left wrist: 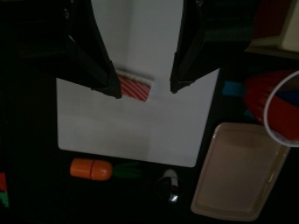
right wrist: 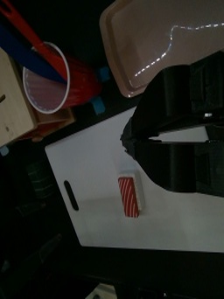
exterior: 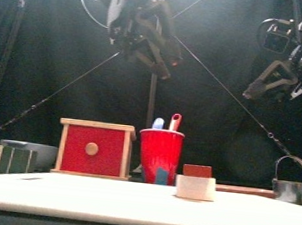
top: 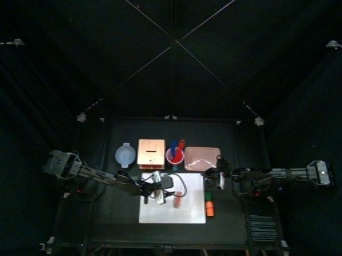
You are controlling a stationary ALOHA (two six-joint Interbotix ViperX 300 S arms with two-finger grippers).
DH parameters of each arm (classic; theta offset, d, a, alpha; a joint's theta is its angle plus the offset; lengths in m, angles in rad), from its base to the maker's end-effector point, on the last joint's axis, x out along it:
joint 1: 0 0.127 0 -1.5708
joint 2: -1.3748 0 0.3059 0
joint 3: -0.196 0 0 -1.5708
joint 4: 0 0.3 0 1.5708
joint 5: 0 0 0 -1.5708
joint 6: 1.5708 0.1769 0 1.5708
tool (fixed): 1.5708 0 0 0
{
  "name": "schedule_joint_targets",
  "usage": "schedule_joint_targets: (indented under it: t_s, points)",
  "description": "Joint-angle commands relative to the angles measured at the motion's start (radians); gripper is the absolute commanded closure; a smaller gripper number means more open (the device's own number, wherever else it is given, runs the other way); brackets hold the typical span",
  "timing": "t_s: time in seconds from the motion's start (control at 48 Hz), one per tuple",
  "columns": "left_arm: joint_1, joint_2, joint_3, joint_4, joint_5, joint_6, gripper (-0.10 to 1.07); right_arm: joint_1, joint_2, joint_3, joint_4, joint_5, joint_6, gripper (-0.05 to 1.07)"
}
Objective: Put salmon onto rice
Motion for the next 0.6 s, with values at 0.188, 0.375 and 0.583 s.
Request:
schedule_joint_targets:
  t_s: [0.188,0.375,0.583]
  points:
    - [0.035,-0.216,0.186,0.143,-0.124,-0.025,0.13,0.009,0.021,-0.055,0.040,-0.008,0.002,0.67]
    - [0.110,-0.359,0.334,0.170,-0.282,-0.026,0.13,0.015,0.040,-0.064,0.026,-0.011,-0.003,0.67]
    - [0.224,-0.488,0.500,0.169,-0.477,-0.025,0.13,0.023,0.044,-0.060,-0.003,-0.017,-0.002,0.67]
